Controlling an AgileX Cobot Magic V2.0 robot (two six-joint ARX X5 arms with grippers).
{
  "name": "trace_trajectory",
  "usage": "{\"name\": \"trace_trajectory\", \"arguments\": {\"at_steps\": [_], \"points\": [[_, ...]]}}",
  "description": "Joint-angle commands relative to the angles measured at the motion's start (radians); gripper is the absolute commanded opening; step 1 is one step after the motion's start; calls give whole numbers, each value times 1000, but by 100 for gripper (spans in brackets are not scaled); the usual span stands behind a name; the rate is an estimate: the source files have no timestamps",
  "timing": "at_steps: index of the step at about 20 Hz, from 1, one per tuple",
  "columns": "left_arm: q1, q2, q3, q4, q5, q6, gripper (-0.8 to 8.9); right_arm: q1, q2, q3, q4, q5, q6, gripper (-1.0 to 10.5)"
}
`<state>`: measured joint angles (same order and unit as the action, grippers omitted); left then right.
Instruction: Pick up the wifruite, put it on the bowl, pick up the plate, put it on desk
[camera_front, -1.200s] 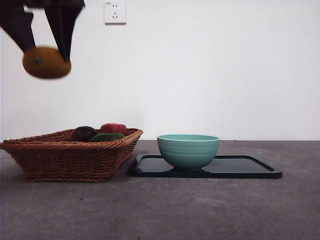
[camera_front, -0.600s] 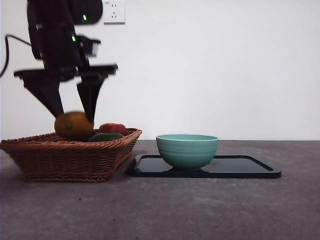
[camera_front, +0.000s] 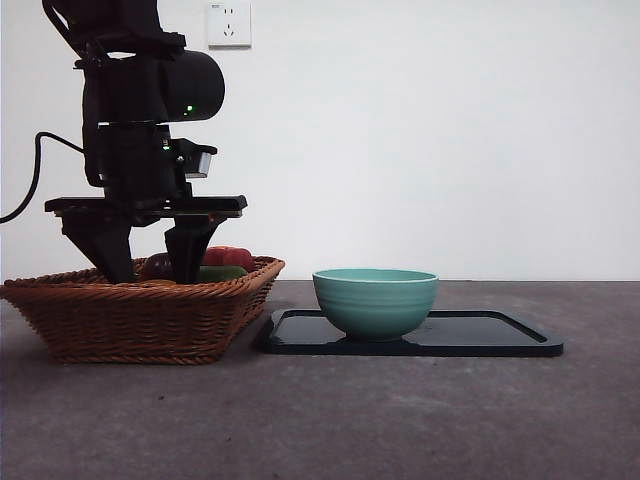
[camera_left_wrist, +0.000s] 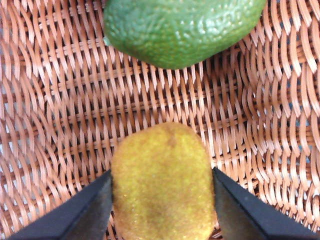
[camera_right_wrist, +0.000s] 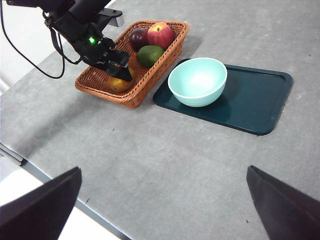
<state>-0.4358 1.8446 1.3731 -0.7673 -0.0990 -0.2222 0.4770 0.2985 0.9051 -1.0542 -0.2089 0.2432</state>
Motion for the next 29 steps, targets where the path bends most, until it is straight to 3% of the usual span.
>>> {"name": "trace_trajectory", "arguments": {"at_steps": [1,4,6,13,19,24,29], "points": [[0,27,14,3,-1,11,279,5,-1,8,14,0,8,543],[1,22,34,-20,-1,13,496,5,-1,8,15,-1,8,543],[1,6,49,-32,-1,27,530,5,-1,8,15,-1,8,543],[2,-235,62,-78,17,31,530,5,-1,8,15,0,7,543],[-16,-539,62,-176,214,115,530,5,-1,8,15,0,7,543],[-52,-746,62,-275,320,212,530,5,-1,8,15,0,7,543],[-90,-928,59,-440,374,250,530,5,-1,8,14,-1,8,543]]}}
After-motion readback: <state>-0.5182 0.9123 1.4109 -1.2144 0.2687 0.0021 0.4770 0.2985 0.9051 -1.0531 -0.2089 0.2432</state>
